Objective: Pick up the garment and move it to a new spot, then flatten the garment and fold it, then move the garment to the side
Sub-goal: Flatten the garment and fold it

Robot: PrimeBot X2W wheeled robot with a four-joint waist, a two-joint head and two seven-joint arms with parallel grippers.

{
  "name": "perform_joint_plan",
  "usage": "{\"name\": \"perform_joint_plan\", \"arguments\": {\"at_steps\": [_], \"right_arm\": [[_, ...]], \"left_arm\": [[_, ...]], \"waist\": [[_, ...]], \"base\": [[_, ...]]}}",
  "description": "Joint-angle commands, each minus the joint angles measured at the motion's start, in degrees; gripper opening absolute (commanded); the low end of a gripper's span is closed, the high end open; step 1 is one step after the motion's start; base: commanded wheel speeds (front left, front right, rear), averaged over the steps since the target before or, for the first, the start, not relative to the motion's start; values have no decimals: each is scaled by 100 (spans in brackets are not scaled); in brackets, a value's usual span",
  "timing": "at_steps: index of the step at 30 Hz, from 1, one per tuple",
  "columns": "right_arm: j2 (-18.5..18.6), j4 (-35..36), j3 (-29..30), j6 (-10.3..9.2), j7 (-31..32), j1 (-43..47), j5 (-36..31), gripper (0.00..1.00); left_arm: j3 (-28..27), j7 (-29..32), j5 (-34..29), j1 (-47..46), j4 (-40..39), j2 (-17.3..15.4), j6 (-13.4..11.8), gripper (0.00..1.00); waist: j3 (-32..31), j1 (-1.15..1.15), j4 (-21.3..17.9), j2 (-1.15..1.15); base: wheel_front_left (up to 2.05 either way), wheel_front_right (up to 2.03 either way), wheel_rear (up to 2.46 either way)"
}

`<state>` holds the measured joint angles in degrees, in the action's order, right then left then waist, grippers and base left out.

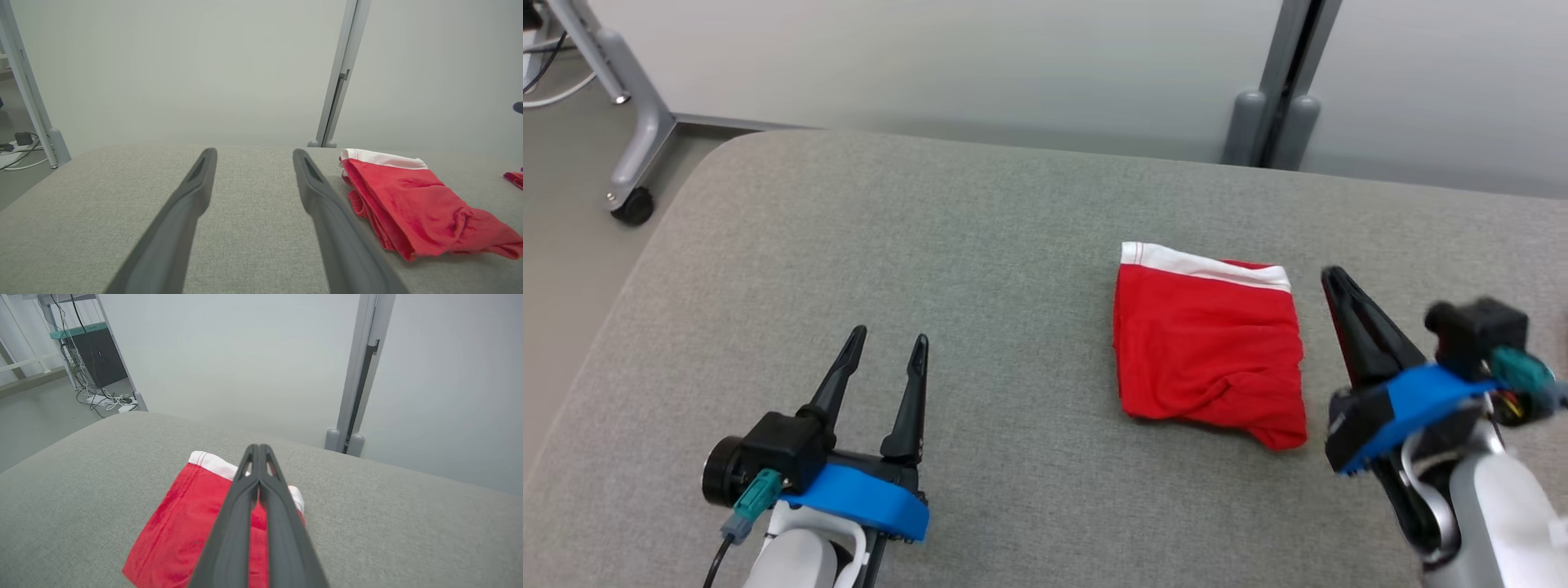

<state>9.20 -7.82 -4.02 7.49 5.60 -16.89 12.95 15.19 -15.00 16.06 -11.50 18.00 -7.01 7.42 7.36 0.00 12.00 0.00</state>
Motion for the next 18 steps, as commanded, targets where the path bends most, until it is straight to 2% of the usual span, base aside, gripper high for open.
{"name": "perform_joint_plan", "arguments": {"at_steps": [1,9,18], "right_arm": [[-85,68,120,1,-126,243,-74,100],[-401,354,769,1,-856,1300,-297,100],[-432,99,500,1,-1109,1618,-200,100]], "left_arm": [[-67,-23,-24,70,-16,-29,-17,100],[-536,-24,36,465,-104,-55,-123,100],[-1047,-23,-74,916,-107,-100,-213,100]], "waist": [[-79,0,-95,0],[-362,0,-587,0],[-618,0,-1112,0]], "base": [[0,0,0],[0,0,0],[0,0,0]]}}
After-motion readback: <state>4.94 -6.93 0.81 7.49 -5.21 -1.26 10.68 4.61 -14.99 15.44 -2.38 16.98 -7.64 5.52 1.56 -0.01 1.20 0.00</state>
